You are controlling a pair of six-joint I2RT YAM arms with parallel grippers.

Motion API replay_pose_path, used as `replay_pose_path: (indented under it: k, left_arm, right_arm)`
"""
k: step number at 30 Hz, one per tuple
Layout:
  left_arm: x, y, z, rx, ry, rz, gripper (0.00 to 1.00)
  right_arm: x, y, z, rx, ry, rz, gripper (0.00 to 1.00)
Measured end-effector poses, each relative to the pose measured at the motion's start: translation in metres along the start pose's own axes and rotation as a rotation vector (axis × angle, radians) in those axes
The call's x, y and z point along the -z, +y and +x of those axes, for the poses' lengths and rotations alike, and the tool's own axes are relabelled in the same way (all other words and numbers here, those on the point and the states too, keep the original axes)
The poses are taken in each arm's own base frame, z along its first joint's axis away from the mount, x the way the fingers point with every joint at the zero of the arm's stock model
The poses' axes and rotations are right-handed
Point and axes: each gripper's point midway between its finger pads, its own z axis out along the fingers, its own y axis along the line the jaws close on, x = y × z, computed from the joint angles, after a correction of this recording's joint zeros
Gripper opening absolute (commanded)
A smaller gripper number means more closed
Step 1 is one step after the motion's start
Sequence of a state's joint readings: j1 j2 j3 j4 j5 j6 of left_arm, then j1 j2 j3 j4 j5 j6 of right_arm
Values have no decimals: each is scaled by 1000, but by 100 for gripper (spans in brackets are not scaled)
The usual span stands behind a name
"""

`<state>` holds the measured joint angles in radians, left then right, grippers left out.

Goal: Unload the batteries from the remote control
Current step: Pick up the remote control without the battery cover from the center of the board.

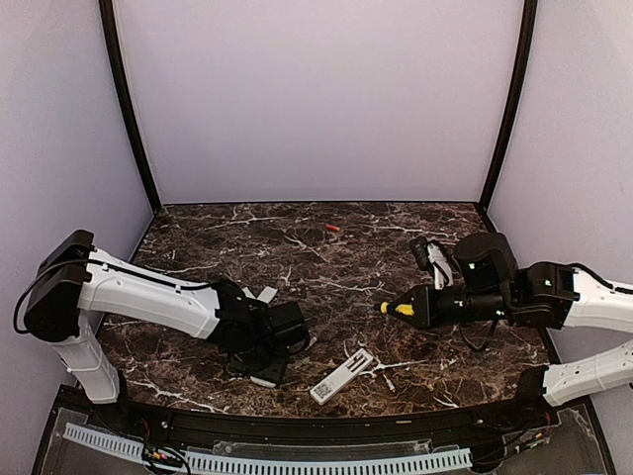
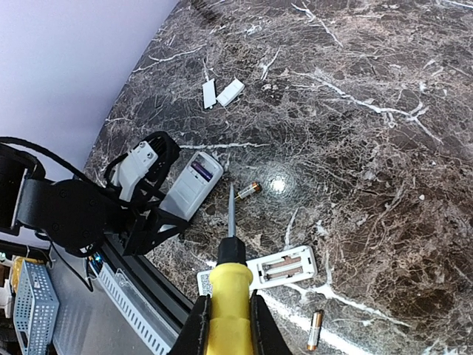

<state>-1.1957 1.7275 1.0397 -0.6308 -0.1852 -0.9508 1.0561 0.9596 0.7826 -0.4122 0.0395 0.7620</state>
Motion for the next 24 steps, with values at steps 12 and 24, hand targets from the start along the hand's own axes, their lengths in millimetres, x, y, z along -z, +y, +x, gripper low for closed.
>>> replay_pose_path:
  k: [12, 24]
  left_arm:
    - [50, 24, -36, -318, -109, -175, 43]
    - [61, -33, -11, -667, -182, 279, 39]
  right_arm:
    - [-2, -3, -1, -12, -13, 2, 0]
    - [-25, 16, 28, 106, 156, -107, 0]
